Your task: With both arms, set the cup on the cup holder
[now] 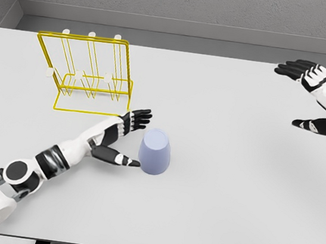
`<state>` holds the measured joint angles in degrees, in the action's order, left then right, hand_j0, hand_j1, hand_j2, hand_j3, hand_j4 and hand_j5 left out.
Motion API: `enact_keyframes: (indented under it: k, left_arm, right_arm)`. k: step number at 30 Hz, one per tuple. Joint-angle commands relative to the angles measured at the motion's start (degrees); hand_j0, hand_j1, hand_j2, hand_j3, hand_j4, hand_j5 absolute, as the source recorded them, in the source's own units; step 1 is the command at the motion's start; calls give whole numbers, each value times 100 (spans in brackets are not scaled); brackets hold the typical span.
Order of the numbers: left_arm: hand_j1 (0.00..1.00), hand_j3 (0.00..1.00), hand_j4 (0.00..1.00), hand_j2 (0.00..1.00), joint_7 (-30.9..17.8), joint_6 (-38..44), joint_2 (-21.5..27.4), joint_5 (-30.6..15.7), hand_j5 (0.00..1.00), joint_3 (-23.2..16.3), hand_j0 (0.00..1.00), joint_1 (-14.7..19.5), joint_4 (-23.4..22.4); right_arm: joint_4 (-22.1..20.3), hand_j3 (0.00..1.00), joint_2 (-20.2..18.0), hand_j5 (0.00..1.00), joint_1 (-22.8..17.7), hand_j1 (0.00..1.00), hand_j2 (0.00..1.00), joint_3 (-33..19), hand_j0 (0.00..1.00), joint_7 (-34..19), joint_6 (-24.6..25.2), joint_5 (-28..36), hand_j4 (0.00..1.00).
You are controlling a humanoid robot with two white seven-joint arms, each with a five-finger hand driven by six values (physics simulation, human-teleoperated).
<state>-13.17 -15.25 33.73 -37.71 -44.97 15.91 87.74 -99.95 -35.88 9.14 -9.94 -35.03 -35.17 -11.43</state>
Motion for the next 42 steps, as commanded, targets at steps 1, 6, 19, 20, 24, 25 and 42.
enact_keyframes:
  k: [1,6,19,20,24,25,42]
  left_arm:
    - [100,100,100,100,-1,154,-121,-17,100,-56,100,0,-3]
    - [100,100,100,100,-1,171,-200,0,100,-100,100,9,-3]
    - [100,100,100,100,8,189,-402,18,100,-179,100,18,6]
    - [100,100,100,100,8,189,-411,18,100,-179,100,18,6]
    - [100,100,100,100,16,189,-411,62,100,-205,100,9,6]
    - [100,100,100,100,16,189,-411,62,100,-205,100,18,6]
    - [62,62,62,62,25,127,-393,62,62,-109,62,-44,23]
  right_arm:
    - [10,100,72,100,0,100,100,-52,100,3,17,36,100]
    - [19,100,116,100,-62,100,100,-35,100,3,17,36,100]
    - [28,100,204,100,-79,100,100,-52,100,3,17,36,100]
    - [10,100,204,100,-79,100,100,-52,100,3,17,45,100]
    - [-7,100,213,100,-79,100,100,-52,100,3,17,45,100]
    - [-16,100,213,100,-79,100,100,-52,100,3,17,45,100]
    - [28,100,213,100,-79,100,100,-52,100,3,17,45,100]
